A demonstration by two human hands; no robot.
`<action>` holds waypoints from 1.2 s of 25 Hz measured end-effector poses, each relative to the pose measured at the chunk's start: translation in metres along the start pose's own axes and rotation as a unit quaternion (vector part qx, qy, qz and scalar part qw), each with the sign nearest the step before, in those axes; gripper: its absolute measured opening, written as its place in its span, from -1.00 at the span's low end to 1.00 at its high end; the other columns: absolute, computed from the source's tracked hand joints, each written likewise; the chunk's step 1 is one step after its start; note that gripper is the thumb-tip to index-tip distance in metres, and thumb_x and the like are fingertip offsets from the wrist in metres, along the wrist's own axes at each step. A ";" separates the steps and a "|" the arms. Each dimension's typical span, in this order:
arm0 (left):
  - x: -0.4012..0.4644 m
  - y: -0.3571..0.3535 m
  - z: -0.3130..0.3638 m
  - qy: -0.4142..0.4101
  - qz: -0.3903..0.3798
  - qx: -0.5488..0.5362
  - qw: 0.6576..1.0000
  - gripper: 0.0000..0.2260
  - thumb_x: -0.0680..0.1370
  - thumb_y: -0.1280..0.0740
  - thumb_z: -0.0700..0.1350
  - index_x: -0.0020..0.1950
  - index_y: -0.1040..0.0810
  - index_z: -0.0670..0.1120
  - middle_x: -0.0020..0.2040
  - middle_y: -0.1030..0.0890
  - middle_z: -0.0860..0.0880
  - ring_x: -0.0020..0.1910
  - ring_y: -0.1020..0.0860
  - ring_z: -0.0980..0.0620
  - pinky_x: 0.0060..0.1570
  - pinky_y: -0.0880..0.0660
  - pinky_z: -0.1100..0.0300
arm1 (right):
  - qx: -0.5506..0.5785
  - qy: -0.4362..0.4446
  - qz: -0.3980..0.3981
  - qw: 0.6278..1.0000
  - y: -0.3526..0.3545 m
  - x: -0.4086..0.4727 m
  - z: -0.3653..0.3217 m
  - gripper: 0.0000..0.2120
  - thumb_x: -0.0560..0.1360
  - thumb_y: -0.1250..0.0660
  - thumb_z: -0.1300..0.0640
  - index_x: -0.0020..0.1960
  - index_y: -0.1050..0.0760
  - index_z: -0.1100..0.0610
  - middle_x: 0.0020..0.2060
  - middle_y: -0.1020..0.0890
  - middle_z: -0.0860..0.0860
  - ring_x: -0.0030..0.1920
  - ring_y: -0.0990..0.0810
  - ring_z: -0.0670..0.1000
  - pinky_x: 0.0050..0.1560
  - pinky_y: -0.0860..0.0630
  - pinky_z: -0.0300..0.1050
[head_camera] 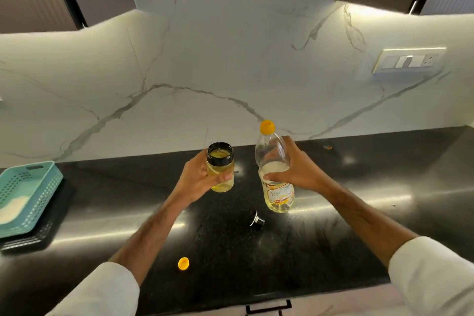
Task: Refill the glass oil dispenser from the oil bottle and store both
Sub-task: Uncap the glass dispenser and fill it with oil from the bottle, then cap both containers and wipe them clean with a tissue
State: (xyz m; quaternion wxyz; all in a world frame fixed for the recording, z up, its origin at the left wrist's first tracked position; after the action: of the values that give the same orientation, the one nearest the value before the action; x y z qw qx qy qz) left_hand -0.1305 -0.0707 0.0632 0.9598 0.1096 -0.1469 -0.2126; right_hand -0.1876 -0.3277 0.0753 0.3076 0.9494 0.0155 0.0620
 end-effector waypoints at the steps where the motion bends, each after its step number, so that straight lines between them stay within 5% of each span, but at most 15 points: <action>1: -0.008 -0.006 -0.012 0.008 0.005 0.000 1.000 -0.40 0.25 -0.65 0.18 0.22 -0.59 0.05 0.10 -0.70 -0.02 0.10 -0.68 -0.04 0.17 -0.60 -0.11 | 0.021 -0.017 0.015 1.000 -0.009 -0.007 0.011 -0.23 0.38 -0.64 0.11 0.40 -0.24 -0.10 0.03 -0.66 -0.30 0.08 -0.66 -0.25 0.03 -0.64 -0.23; 5: -0.039 -0.031 -0.056 0.054 0.020 0.020 0.998 -0.50 0.32 -0.66 -0.06 0.20 -0.58 0.02 0.09 -0.70 0.07 0.10 -0.67 0.06 0.18 -0.60 0.03 | 0.065 -0.062 0.044 0.995 -0.041 -0.034 0.044 -0.24 0.35 -0.65 0.16 0.37 -0.28 -0.09 0.07 -0.60 -0.41 0.14 -0.63 -0.24 0.12 -0.65 -0.01; 10: -0.068 -0.055 -0.097 0.091 0.034 0.044 0.994 -0.51 0.33 -0.66 -0.02 0.19 -0.57 0.04 0.07 -0.69 0.14 0.09 -0.65 0.14 0.11 -0.58 0.21 | 0.100 -0.079 0.053 0.990 -0.067 -0.065 0.076 -0.19 0.27 -0.68 0.08 0.37 -0.31 -0.12 0.18 -0.60 -0.23 0.22 -0.64 -0.11 0.15 -0.67 0.09; 16: -0.091 -0.074 -0.131 0.134 0.052 0.074 0.987 -0.44 0.29 -0.67 -0.02 0.21 -0.52 0.04 0.06 -0.67 0.16 0.09 -0.61 0.29 0.06 -0.51 0.42 | 0.115 -0.099 0.064 0.986 -0.084 -0.087 0.099 -0.20 0.30 -0.69 0.21 0.35 -0.32 -0.15 0.21 -0.59 -0.10 0.22 -0.64 -0.07 0.16 -0.67 0.04; 22: -0.100 -0.080 -0.157 0.160 0.051 0.093 0.981 -0.41 0.29 -0.67 -0.03 0.24 -0.50 0.04 0.08 -0.66 0.16 0.10 -0.60 0.32 0.06 -0.52 0.43 | 0.104 -0.095 0.047 0.989 -0.088 -0.081 0.099 -0.18 0.31 -0.68 0.20 0.39 -0.30 -0.15 0.19 -0.55 -0.26 0.25 -0.59 -0.12 0.09 -0.65 -0.15; 30: -0.107 -0.078 -0.175 0.185 0.051 0.106 0.976 -0.40 0.30 -0.67 -0.07 0.25 -0.50 0.05 0.10 -0.64 0.17 0.11 -0.58 0.34 0.04 -0.48 0.50 | 0.102 -0.093 0.032 0.990 -0.082 -0.073 0.103 -0.19 0.33 -0.66 0.23 0.36 -0.29 -0.20 0.25 -0.57 -0.11 0.26 -0.60 -0.07 0.12 -0.65 -0.11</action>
State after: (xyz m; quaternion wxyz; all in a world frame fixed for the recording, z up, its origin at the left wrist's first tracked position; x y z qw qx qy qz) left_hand -0.1947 -0.0663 -0.1466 0.9630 0.2400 0.0058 -0.1222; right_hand -0.2457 -0.3257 -0.0636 0.2074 0.9774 -0.0378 -0.0186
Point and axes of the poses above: each hand's wrist, its own x-axis towards the middle knuckle, its own y-axis out of the back of the hand, z = x × y, the point moved 7 cm from there along x, towards the middle knuckle
